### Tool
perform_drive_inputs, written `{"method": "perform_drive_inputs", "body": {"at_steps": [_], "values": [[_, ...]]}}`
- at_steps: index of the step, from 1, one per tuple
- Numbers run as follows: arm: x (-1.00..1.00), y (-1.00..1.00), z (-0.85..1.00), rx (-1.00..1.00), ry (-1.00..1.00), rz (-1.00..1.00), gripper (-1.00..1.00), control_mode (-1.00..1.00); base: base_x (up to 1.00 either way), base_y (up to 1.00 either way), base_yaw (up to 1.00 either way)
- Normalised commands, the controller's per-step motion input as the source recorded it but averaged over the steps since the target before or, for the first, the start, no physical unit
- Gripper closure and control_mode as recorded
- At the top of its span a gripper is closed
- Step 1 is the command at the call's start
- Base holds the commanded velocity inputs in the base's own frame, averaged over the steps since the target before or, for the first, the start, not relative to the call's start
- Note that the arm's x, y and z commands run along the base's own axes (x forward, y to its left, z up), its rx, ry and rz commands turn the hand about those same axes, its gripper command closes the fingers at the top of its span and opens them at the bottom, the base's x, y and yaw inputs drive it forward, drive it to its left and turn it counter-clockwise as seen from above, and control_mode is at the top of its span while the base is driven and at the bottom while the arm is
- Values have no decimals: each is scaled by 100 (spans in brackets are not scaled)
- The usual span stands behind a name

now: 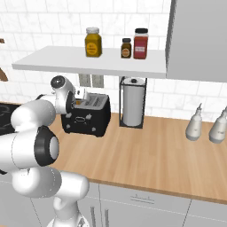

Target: Start the toaster. Once the lever pops up, take the bread to the plate on the dining counter.

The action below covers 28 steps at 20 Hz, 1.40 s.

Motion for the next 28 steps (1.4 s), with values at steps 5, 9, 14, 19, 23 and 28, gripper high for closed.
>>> {"method": "perform_drive_inputs", "body": {"at_steps": [5, 9, 14, 19, 23, 28], "values": [[0, 0, 0, 0, 0, 0, -100, -100, 0, 0, 0], [0, 0, 0, 0, 0, 0, -100, -100, 0, 0, 0], [0, 0, 0, 0, 0, 0, -100, -100, 0, 0, 0], [0, 0, 0, 0, 0, 0, -100, -100, 0, 0, 0], [0, 0, 0, 0, 0, 0, -100, -100, 0, 0, 0], [0, 0, 0, 0, 0, 0, -100, -100, 0, 0, 0]]}}
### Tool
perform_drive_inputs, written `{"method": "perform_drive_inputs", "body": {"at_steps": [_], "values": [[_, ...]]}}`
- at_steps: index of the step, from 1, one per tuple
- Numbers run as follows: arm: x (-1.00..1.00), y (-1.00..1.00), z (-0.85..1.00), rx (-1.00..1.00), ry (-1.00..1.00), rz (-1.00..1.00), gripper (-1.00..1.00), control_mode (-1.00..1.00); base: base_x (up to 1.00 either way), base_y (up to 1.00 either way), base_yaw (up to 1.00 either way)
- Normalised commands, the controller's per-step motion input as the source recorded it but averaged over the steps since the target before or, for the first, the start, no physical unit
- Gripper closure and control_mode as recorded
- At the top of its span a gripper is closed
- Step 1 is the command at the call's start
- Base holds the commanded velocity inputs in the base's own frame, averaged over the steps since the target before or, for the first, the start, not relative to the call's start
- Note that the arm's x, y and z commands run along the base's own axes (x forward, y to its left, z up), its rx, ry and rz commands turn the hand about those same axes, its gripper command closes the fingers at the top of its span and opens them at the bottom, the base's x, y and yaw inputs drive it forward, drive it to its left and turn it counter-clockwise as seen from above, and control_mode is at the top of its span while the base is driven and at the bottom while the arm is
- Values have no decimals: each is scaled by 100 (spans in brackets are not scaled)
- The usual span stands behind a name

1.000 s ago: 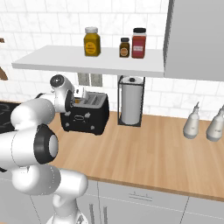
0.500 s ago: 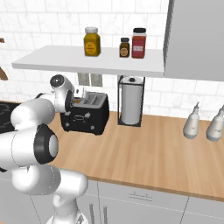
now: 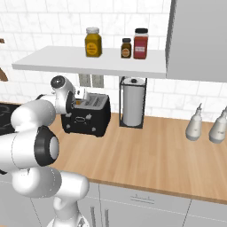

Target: Start the toaster. Once the lever pops up, take the bread to the plate on the dining counter.

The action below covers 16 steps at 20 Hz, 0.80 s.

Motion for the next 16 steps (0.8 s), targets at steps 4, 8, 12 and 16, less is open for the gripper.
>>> {"method": "perform_drive_inputs", "body": {"at_steps": [4, 8, 12, 16], "values": [[0, 0, 0, 0, 0, 0, -100, -100, 0, 0, 0], [0, 0, 0, 0, 0, 0, -100, -100, 0, 0, 0], [0, 0, 0, 0, 0, 0, -100, -100, 0, 0, 0], [0, 0, 0, 0, 0, 0, -100, -100, 0, 0, 0]]}}
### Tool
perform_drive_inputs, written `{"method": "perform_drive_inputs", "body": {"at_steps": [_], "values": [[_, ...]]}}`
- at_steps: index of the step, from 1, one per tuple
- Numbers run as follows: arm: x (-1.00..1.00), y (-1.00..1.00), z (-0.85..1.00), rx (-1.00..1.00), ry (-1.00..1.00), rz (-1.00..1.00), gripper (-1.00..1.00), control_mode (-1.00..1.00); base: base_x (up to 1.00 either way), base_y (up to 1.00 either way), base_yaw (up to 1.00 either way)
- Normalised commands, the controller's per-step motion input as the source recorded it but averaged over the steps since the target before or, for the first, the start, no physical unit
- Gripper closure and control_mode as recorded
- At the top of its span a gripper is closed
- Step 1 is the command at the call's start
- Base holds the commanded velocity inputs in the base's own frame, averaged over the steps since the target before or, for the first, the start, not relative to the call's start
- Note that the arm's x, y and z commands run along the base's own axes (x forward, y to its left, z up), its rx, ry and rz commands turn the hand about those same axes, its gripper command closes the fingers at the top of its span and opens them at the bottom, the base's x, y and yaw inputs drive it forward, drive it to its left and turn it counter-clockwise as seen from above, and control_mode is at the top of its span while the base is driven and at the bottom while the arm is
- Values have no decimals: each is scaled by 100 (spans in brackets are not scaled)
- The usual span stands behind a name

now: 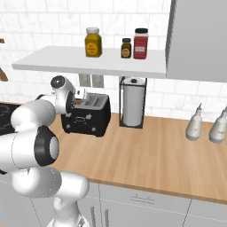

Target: Start the toaster. Once the lever pops up, take the bread to the plate on the dining counter.

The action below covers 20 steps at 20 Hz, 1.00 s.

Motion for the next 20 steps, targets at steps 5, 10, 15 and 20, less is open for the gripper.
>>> {"method": "perform_drive_inputs", "body": {"at_steps": [5, 10, 15, 20], "values": [[0, 0, -2, 0, 0, 0, -100, -100, 0, 0, 0], [3, 0, -5, 0, 0, 0, -100, -100, 0, 0, 0], [6, 0, -10, 0, 0, 0, -100, -100, 0, 0, 0], [6, 0, -8, 0, 0, 0, -100, -100, 0, 0, 0]]}}
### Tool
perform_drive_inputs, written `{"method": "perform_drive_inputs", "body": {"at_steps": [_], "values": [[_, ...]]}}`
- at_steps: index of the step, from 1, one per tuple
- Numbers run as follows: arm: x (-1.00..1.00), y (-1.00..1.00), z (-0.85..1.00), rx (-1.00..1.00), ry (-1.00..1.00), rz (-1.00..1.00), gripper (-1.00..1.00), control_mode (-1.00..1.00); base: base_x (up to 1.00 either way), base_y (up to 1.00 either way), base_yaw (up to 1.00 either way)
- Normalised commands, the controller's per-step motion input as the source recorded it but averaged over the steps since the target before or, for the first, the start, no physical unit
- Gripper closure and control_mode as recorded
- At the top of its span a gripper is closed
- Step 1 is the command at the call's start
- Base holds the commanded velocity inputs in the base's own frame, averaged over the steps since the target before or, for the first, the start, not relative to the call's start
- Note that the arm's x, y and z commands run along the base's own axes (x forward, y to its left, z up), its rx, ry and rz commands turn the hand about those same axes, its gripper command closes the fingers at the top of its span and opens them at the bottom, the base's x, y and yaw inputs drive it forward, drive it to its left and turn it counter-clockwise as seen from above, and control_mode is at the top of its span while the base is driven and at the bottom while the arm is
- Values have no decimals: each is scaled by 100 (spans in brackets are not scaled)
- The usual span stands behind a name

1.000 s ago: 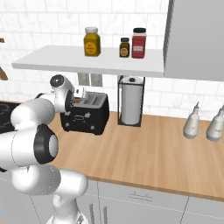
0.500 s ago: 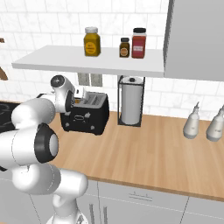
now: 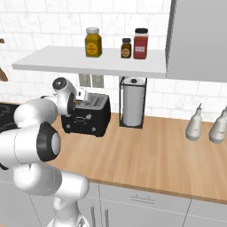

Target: Start the toaster. Once the lever pops up, take the bread to the plate on the dining counter.

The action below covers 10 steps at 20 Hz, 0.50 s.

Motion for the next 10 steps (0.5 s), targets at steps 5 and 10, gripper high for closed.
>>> {"method": "perform_drive_inputs", "body": {"at_steps": [5, 10], "values": [[11, 0, -10, 0, 0, 0, -100, -100, 0, 0, 0], [14, 0, -8, 0, 0, 0, -100, -100, 0, 0, 0]]}}
